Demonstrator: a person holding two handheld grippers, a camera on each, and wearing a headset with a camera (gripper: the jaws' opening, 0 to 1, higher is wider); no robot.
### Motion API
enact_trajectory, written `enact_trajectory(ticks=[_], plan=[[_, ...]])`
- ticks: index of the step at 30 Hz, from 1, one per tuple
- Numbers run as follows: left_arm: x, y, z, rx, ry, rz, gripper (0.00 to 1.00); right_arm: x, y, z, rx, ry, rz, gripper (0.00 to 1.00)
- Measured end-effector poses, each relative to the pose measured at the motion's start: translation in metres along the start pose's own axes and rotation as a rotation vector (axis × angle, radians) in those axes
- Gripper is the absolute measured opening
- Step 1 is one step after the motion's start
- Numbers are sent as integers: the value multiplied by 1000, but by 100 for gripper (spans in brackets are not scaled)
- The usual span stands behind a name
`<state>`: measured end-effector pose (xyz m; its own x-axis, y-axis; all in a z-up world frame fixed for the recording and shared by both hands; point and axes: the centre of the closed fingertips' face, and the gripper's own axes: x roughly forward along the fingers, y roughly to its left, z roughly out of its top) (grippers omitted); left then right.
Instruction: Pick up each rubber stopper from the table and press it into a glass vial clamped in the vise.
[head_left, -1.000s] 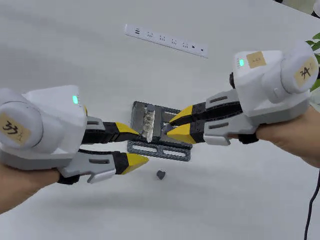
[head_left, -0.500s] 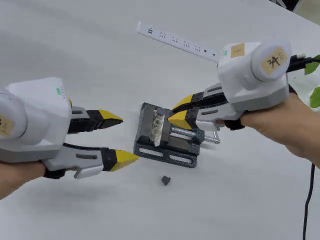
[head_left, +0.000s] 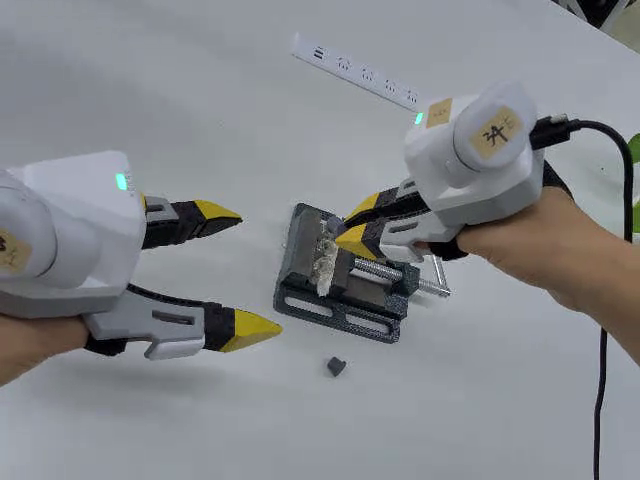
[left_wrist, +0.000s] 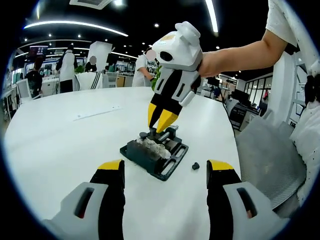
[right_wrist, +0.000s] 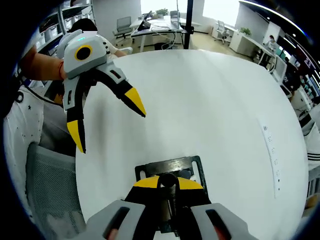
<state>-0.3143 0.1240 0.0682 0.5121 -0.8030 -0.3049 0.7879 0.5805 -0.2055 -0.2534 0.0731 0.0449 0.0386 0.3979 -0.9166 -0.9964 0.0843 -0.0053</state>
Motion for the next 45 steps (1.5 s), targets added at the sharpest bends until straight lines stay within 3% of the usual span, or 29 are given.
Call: enact_trajectory(ticks=[12,33,45], plan=[[-4,5,-7,-18,-19,2,67,10,-1,-7,-33,55,-6,6],[-5,4,-11,-30,-25,-9,65,16,-1,-10,-66,84,-10,6],[-4,3,-12,-33,-23,-10,64,16,0,-9,-131,107,-26,6]])
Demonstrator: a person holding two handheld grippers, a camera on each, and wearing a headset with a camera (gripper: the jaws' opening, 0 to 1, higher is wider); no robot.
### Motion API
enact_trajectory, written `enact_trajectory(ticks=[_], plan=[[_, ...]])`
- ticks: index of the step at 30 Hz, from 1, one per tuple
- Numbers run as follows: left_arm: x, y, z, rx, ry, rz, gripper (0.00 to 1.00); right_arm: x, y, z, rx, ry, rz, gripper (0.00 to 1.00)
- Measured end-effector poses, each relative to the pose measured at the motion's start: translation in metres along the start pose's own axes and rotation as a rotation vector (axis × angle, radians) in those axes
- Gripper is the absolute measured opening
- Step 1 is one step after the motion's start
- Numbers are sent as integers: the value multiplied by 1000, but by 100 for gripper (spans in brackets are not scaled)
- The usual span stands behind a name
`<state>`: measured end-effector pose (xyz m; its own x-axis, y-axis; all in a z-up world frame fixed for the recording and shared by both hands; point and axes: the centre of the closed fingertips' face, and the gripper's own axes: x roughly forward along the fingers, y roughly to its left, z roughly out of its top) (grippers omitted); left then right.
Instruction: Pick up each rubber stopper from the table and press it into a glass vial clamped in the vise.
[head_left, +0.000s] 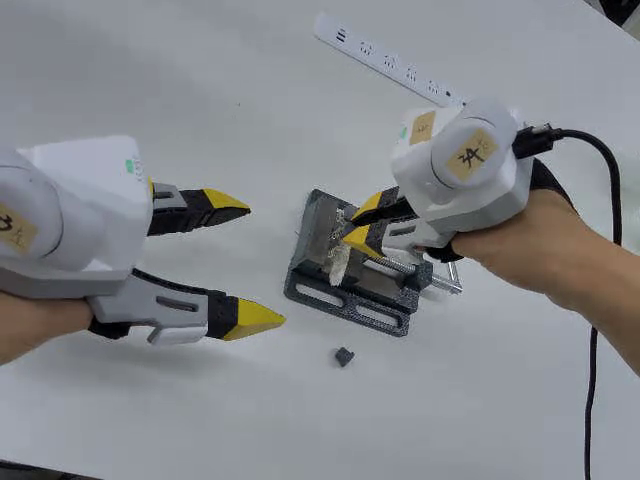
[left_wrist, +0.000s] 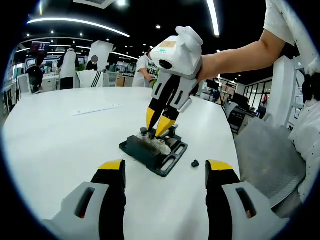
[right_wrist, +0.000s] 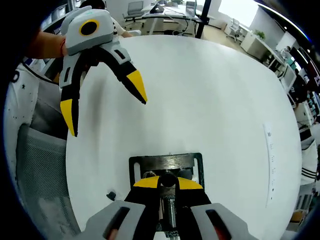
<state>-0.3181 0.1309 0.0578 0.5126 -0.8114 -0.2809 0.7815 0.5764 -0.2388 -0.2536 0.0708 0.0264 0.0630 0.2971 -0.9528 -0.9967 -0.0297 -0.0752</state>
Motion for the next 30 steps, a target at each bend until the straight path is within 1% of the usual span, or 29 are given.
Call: enact_trajectory(ticks=[12,16,21,24,30], plan=[[2,-3,-1,-2,1,-7,63,1,-1,-1,-47,32,-24,6],[2,-3,0,-2,-1,-9,63,2,-1,-1,-24,22,-20,6],[3,-3,0,-3,1,-11,62,3,-1,-1,-24,34,-15,5],[4,-4,0,-3,1,-13,62,3,0,-1,-16,39,-20,5],[7,-6,2,3,1,-23,62,3,1,0,-37,62,-33,4]])
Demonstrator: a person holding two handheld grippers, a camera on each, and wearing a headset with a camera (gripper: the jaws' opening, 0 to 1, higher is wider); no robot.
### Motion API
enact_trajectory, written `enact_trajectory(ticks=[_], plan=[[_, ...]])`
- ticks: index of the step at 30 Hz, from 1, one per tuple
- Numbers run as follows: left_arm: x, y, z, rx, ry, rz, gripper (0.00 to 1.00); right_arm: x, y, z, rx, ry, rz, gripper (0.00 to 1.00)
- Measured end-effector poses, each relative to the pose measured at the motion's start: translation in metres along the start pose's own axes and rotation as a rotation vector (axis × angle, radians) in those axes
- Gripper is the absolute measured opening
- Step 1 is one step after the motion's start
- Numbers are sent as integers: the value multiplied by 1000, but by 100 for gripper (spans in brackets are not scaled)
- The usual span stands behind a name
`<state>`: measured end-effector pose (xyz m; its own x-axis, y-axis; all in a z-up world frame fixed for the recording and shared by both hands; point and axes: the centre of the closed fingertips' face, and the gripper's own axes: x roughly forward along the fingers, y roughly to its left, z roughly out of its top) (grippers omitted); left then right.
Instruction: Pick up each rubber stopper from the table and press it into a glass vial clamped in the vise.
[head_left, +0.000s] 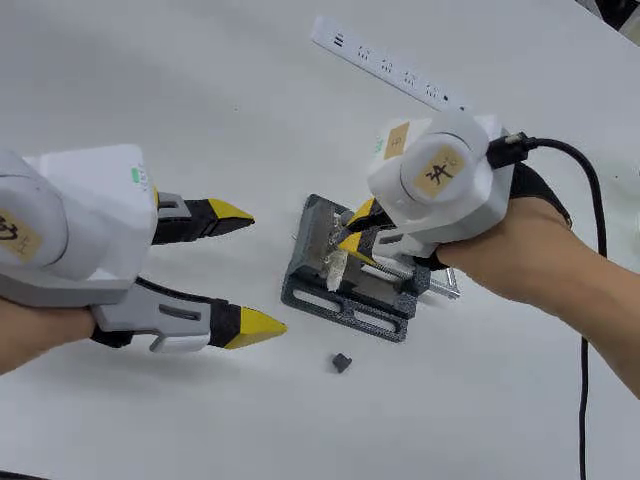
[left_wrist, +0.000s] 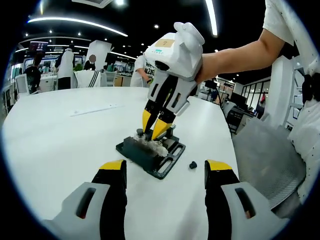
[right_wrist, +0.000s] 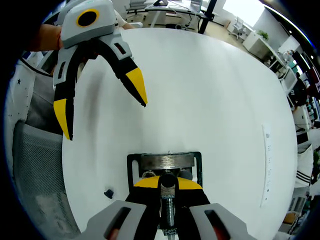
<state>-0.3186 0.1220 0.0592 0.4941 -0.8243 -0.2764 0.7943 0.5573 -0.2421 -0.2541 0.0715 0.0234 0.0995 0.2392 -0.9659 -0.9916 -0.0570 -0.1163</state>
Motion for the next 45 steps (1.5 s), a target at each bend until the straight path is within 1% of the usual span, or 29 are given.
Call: enact_trajectory(ticks=[4,8,10,14,23,27,29,34,40,45], plan=[[1,0,0,2,3,-3,62,-1,0,0,-15,1,-3,6],[1,-1,0,6,4,-5,62,-2,0,-1,-35,-13,-3,7],[0,-1,0,5,7,-4,62,-2,-1,-1,-17,-23,-1,7],[-2,-1,-1,1,10,0,62,-3,-1,0,-8,-35,-1,7],[-2,0,-1,-1,9,3,62,-3,1,0,7,-46,-4,9],[-2,0,-1,-2,9,2,61,-7,0,1,29,-66,-8,11],[-2,0,-1,-2,10,2,61,-10,1,2,46,-83,-6,10],[-2,0,-2,-2,11,2,61,-20,-7,4,89,-119,-1,6],[-1,-2,-1,-4,10,1,61,-17,-5,3,97,-123,25,0],[-1,-1,-2,-9,10,2,61,-14,-2,3,100,-121,42,0]])
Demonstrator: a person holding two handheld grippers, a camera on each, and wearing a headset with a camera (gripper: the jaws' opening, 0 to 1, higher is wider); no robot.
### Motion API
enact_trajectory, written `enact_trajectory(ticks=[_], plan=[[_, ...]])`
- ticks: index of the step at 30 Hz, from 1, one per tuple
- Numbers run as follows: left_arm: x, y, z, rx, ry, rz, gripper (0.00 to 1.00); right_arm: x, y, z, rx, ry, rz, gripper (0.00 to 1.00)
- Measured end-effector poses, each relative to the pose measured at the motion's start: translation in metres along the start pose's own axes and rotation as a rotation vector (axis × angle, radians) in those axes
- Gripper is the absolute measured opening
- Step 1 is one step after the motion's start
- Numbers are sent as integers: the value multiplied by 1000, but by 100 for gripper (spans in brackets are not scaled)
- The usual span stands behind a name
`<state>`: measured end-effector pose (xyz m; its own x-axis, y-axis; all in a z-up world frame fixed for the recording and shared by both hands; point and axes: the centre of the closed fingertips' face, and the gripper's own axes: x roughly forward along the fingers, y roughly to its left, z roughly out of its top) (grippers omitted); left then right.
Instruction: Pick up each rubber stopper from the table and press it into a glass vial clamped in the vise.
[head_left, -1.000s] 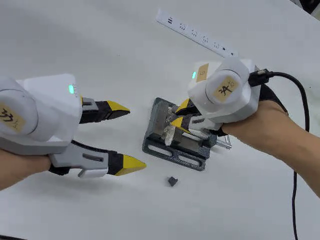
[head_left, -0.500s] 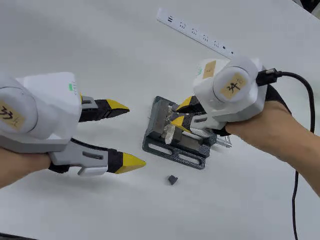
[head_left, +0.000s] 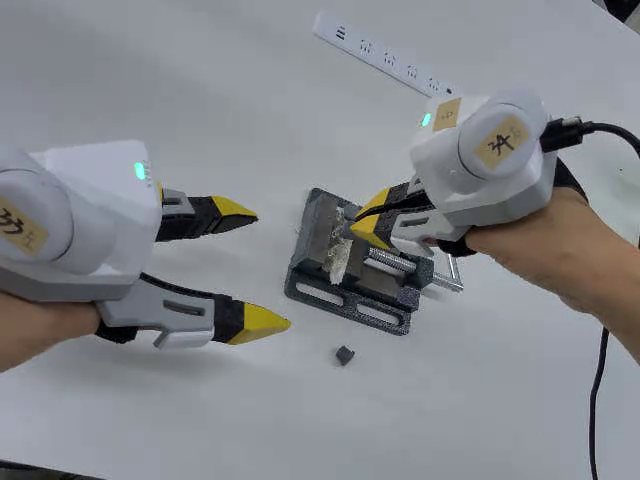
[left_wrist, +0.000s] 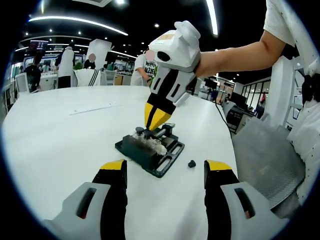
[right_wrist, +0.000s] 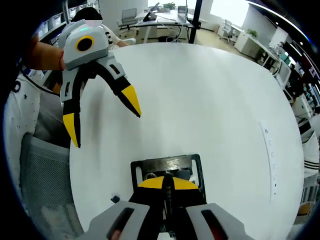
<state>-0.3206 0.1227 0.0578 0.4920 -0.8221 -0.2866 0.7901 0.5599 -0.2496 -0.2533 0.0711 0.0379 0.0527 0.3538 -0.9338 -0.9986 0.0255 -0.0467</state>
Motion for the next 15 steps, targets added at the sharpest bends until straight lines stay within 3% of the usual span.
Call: enact_trajectory(ticks=[15], plan=[[-1,2,-3,-4,0,2,61,7,1,-5,2,14,17,0]])
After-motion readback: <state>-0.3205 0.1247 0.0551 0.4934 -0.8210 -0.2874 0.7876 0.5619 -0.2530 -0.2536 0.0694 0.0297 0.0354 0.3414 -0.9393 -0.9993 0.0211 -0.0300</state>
